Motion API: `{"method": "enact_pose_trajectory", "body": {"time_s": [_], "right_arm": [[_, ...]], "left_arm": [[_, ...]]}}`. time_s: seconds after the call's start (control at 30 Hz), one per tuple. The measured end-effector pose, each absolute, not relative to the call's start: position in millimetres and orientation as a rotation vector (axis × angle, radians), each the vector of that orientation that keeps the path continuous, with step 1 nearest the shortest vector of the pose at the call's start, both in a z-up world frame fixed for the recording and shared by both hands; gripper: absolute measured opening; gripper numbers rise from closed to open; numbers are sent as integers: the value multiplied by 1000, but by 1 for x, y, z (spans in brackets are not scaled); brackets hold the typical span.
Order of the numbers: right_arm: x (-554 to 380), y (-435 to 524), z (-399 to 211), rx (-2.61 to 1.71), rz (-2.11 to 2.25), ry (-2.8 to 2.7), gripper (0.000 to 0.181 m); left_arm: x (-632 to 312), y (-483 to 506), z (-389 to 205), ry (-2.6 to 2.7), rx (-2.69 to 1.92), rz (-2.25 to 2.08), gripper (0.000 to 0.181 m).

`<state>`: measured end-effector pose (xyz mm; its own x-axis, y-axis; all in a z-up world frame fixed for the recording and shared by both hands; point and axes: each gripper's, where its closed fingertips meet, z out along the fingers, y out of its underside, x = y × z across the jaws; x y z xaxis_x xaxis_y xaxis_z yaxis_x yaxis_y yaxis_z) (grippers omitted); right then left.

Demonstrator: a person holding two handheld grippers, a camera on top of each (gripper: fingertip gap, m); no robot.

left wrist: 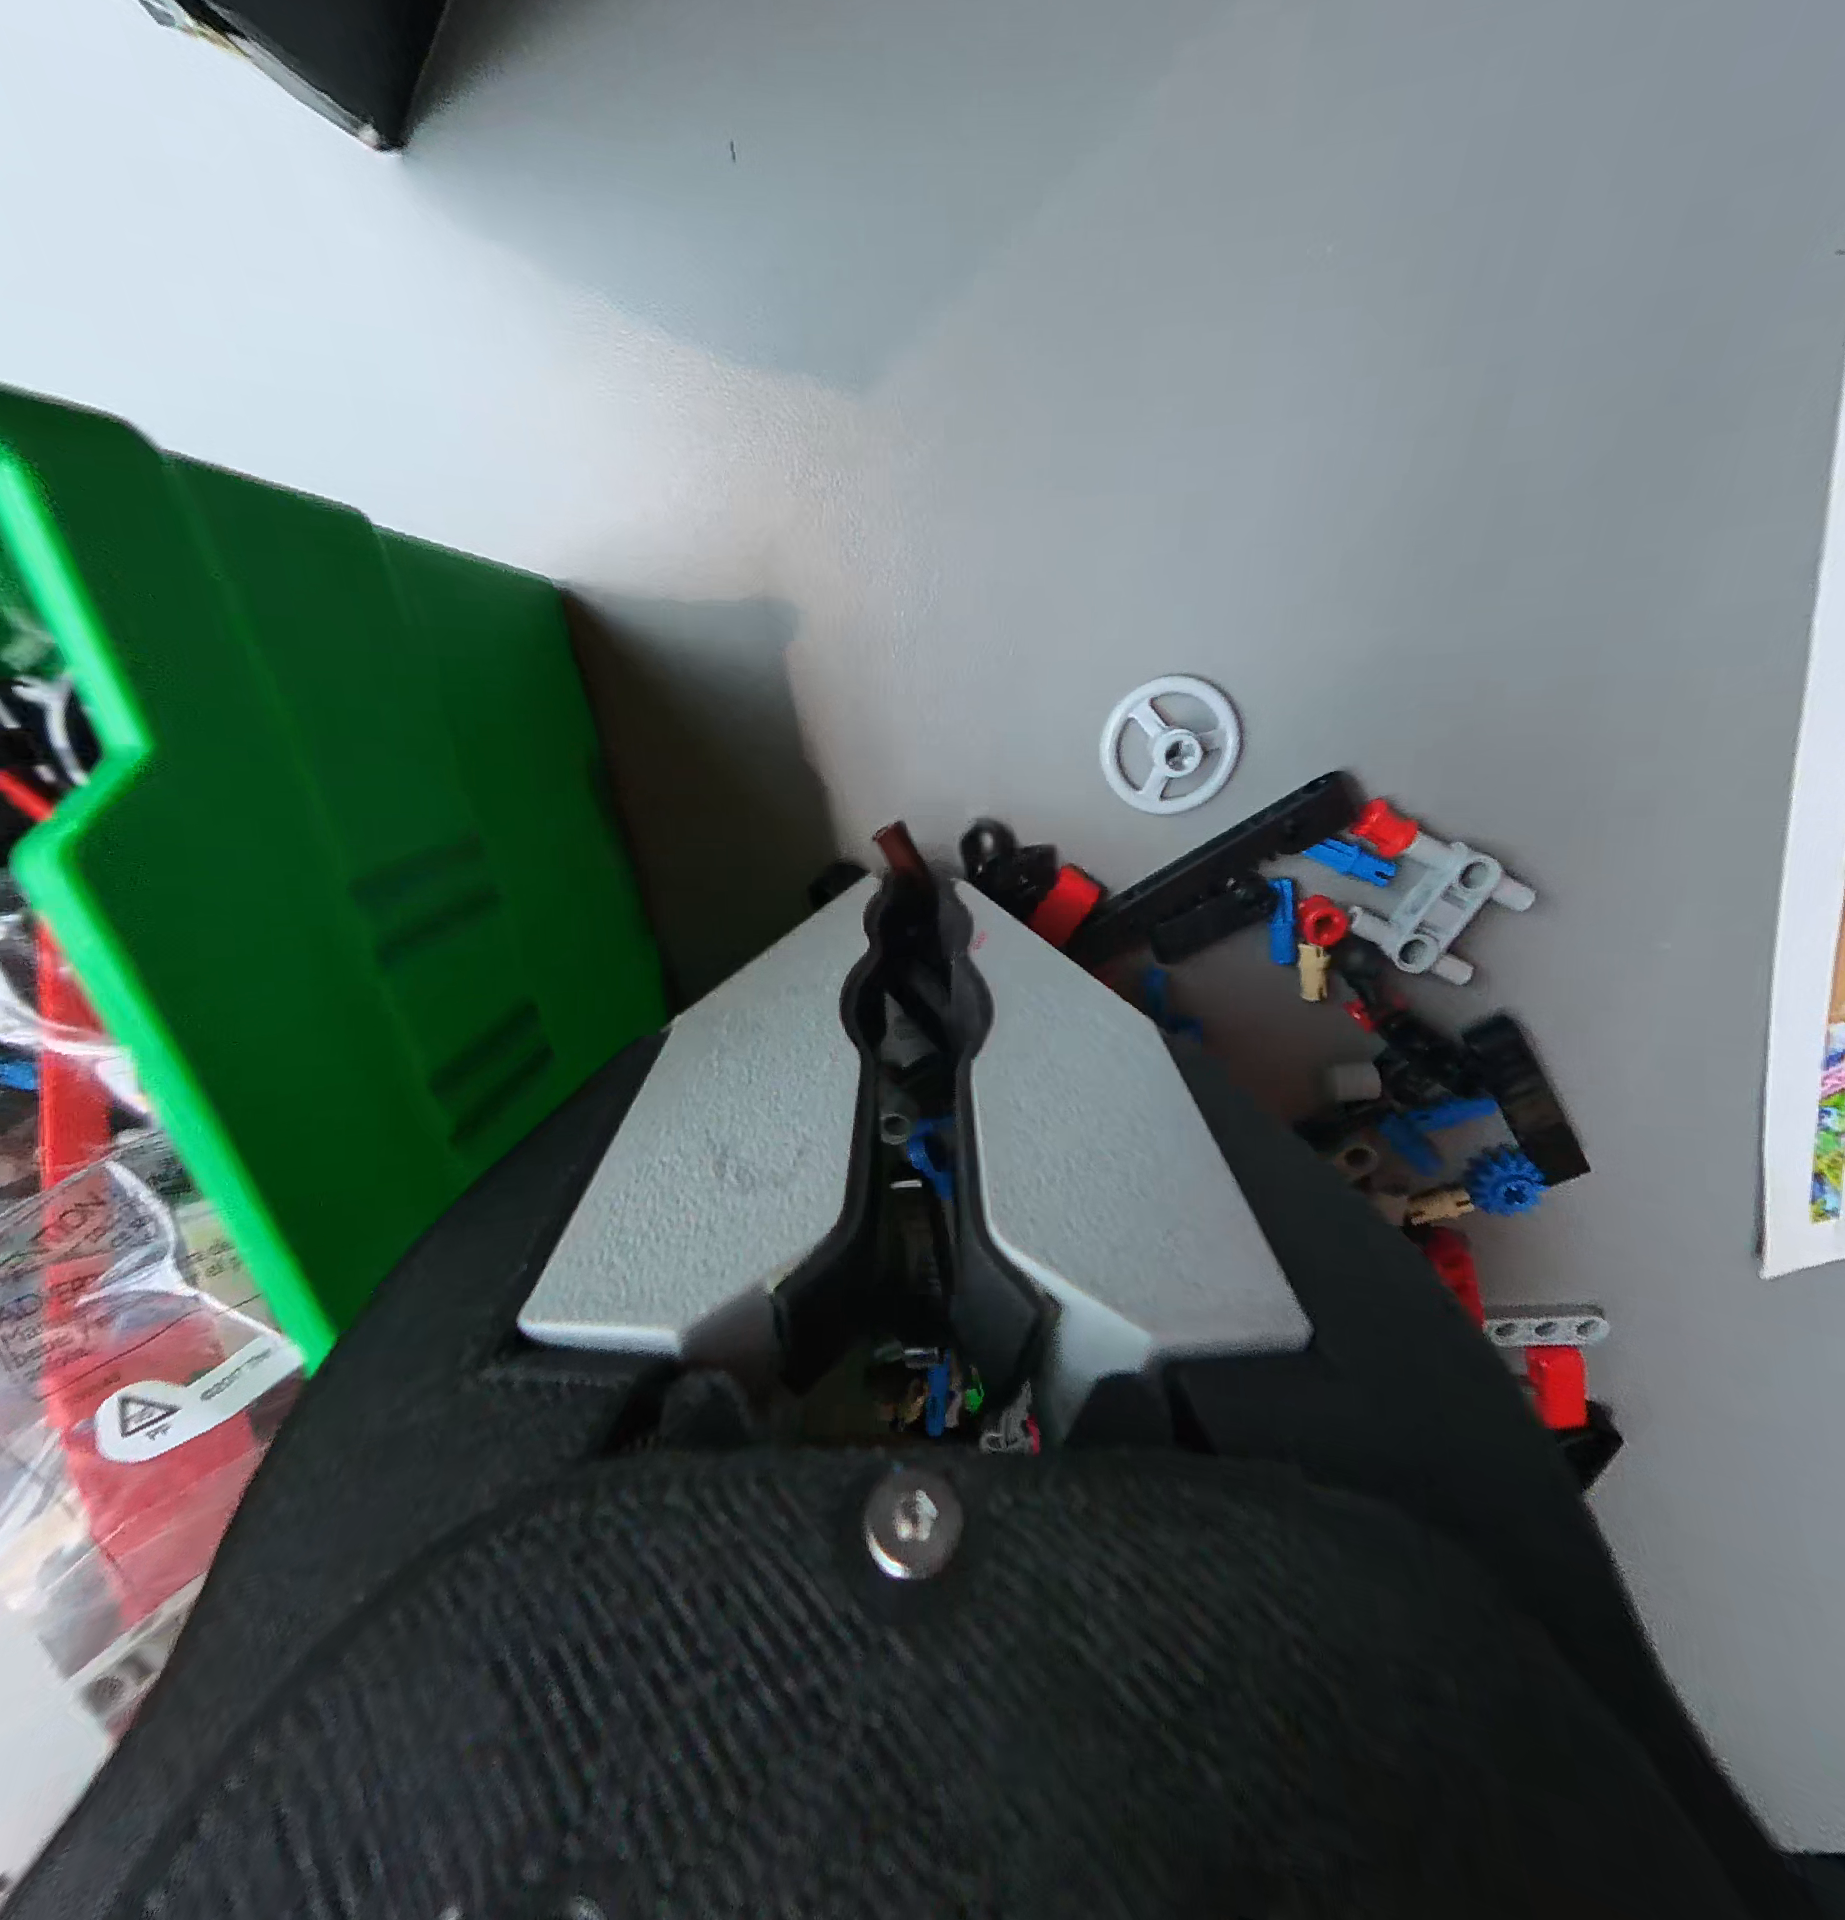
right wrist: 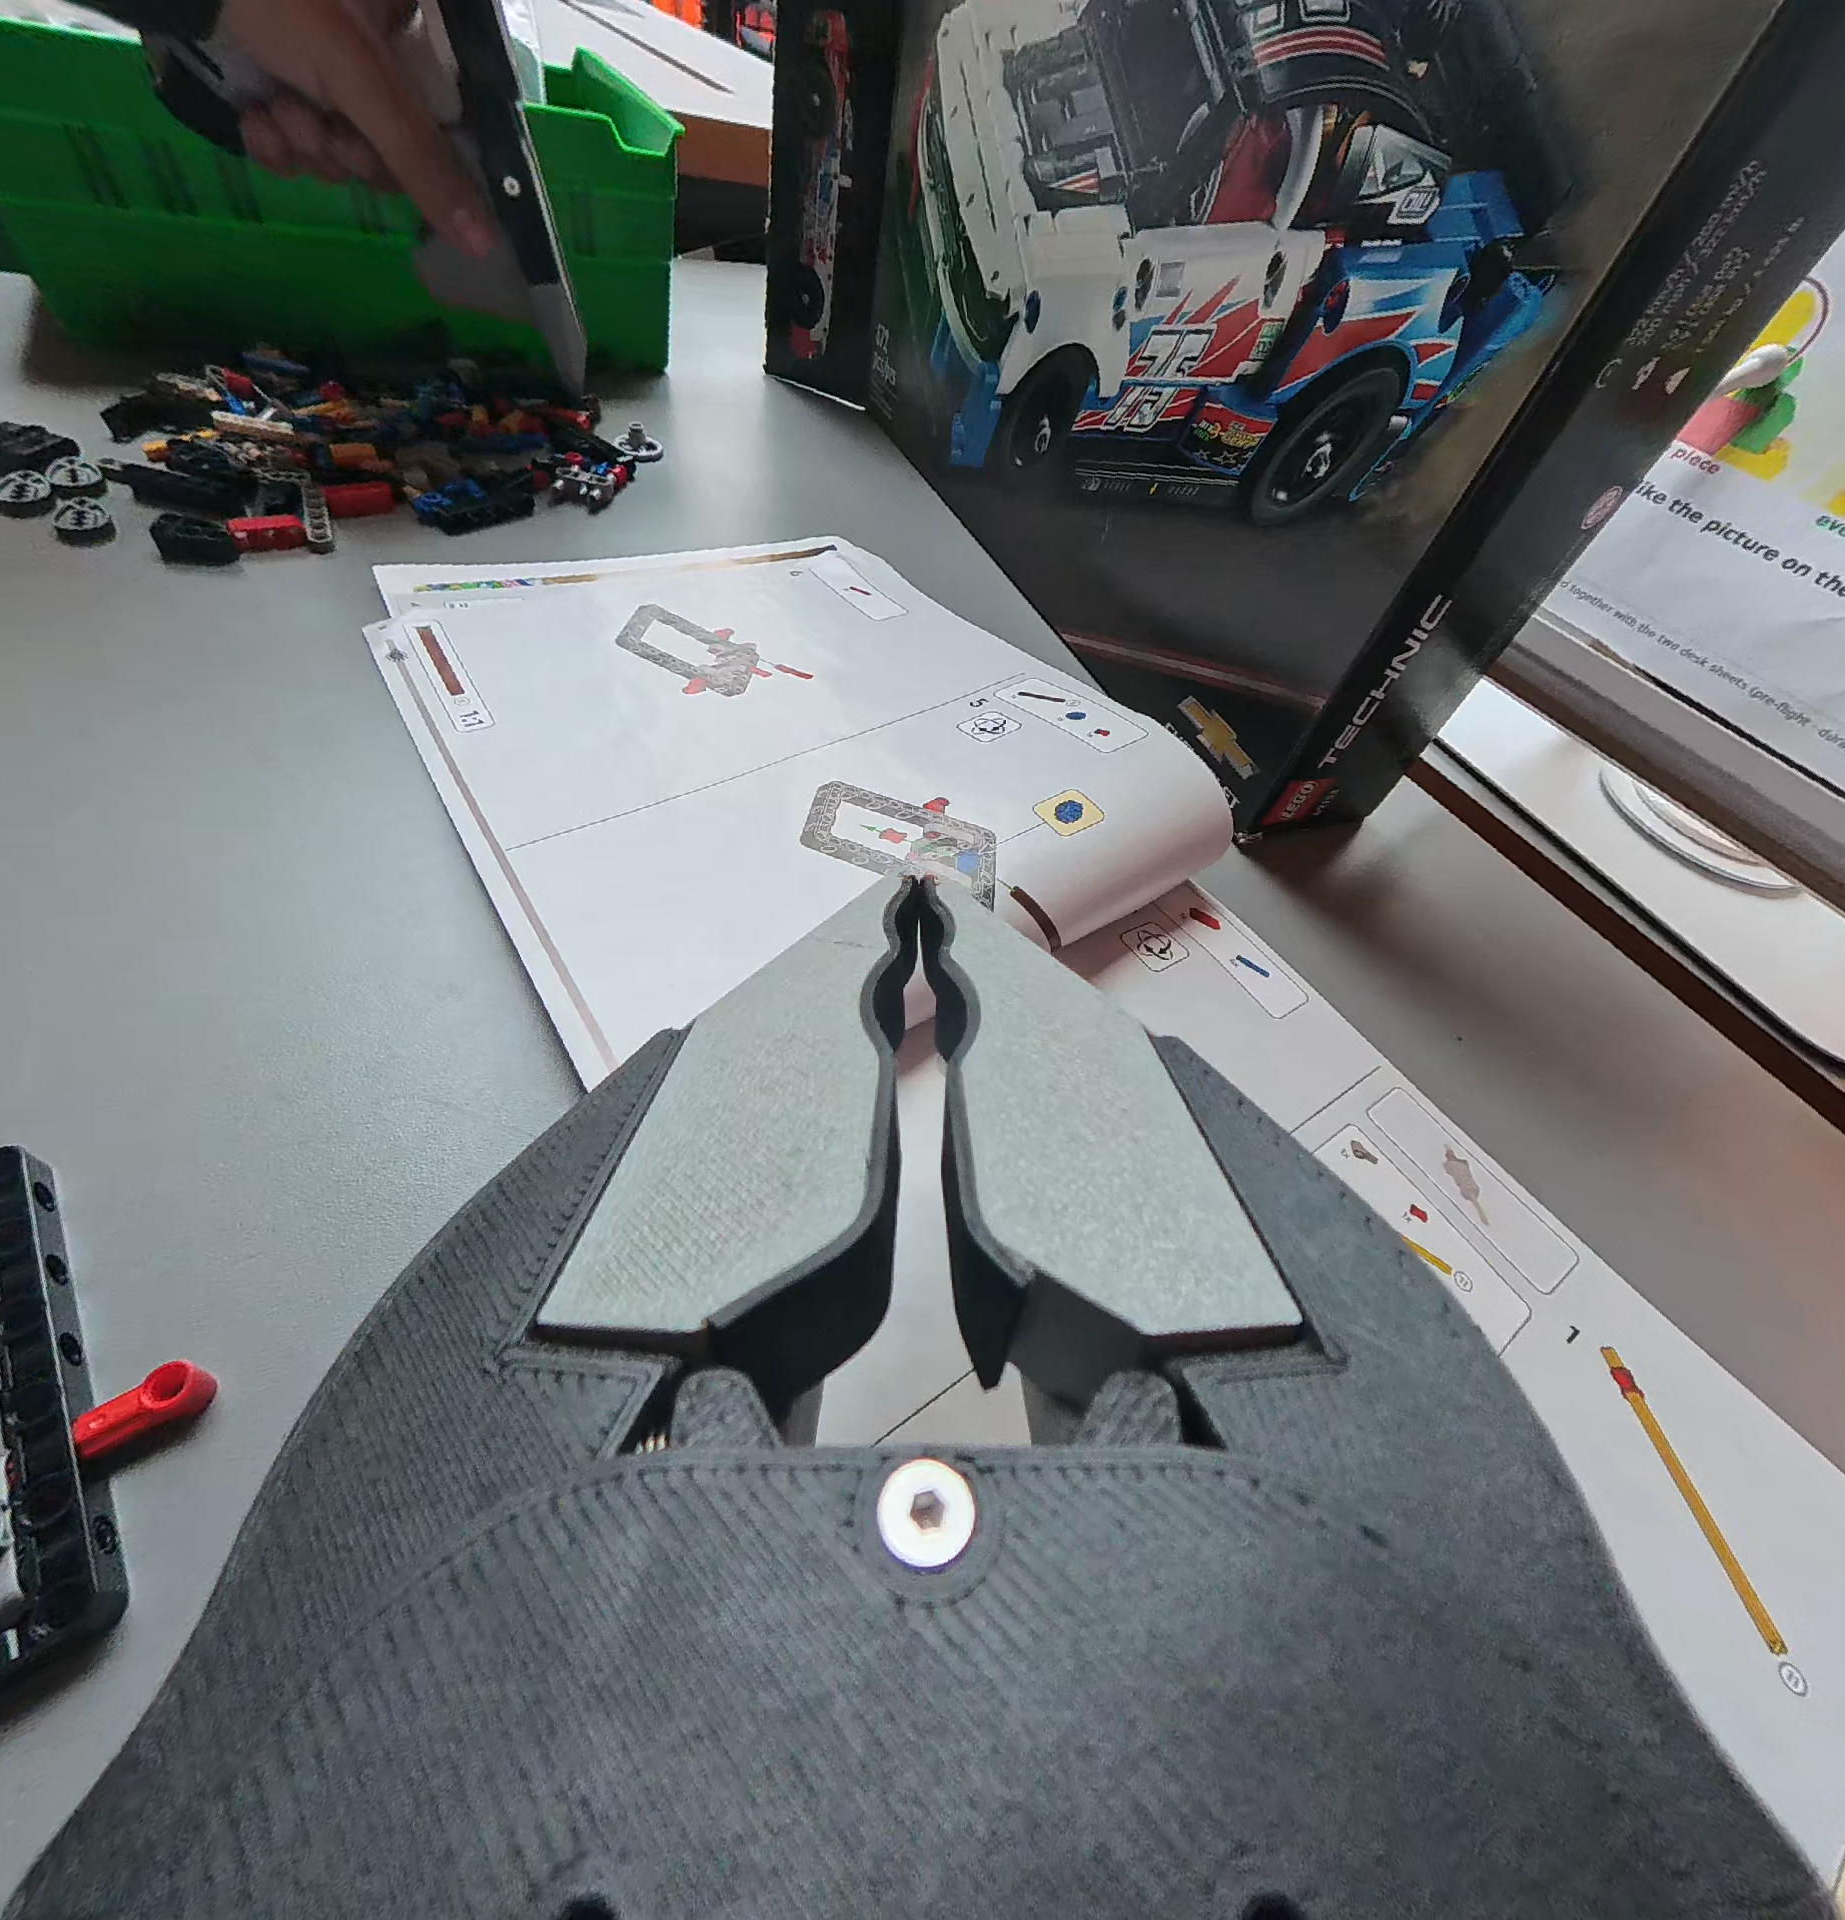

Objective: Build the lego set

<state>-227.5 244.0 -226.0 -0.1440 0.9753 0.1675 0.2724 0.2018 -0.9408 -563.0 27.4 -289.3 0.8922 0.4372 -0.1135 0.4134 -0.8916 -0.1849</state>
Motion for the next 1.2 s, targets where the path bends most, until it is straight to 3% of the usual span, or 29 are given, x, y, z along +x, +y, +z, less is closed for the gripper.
{"method": "enact_pose_trajectory", "body": {"time_s": [0.5,0.77,0.97,1.2], "right_arm": [[-228,243,-227,-1208,1000,-1599,0],[-228,243,-227,-1210,1000,-1603,0],[-225,247,-219,-1212,1032,-1560,0],[-222,255,-215,-1231,1048,-1526,0]], "left_arm": [[-562,34,-286,-550,-2879,272,3],[-540,59,-224,-381,-2689,297,2],[-421,100,-181,-50,-2471,12,2],[-232,88,-233,425,-2466,-350,2]]}}
